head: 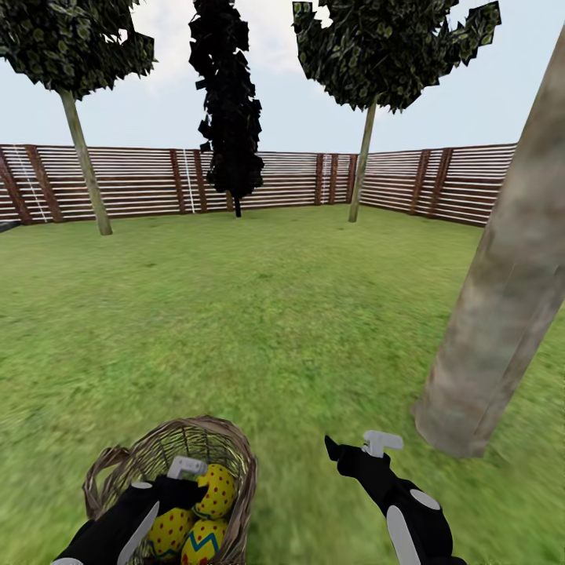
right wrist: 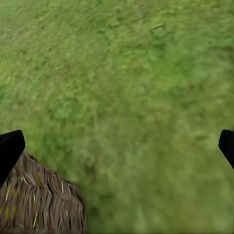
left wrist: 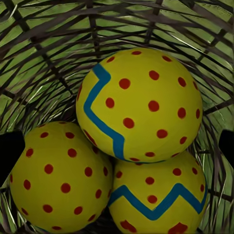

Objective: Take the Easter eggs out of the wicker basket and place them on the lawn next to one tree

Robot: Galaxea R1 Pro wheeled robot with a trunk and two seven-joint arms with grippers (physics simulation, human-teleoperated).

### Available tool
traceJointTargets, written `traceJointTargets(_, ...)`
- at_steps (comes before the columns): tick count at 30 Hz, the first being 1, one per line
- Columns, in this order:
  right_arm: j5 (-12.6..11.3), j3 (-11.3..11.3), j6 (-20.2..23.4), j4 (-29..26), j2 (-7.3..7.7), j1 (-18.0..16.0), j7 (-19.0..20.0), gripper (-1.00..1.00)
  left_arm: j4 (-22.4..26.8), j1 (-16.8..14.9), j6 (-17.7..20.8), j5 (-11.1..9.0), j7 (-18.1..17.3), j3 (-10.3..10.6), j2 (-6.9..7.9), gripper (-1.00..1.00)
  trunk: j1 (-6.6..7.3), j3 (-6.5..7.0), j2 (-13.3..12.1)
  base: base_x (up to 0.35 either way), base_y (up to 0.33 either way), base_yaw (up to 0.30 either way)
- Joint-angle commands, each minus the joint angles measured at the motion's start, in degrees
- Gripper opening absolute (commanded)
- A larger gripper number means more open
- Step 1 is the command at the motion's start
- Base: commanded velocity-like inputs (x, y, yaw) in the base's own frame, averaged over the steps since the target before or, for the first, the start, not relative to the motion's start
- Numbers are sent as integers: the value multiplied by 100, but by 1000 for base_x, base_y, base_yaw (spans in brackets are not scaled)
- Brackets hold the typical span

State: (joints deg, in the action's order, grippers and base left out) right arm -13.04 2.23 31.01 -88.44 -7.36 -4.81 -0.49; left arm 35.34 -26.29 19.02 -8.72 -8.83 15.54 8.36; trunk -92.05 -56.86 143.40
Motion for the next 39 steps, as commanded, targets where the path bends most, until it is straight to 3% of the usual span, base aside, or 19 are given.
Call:
traceJointTargets(1, -24, -3, 28, -7, -2, -3, -5, 100, 11, -4, 31, -59, 10, 29, 8, 100, -1, -29, 4, 0, 0, 0)
traceJointTargets(11, -24, -3, 28, -7, -2, -3, -4, 100, 19, -6, 23, -59, 4, 28, -4, 100, -27, -250, 18, 0, 0, 0)
traceJointTargets(39, -25, -3, 28, -7, -2, -3, -4, 100, 25, 1, 11, -59, 13, 35, -26, 100, -27, -250, 18, 6, 0, 0)
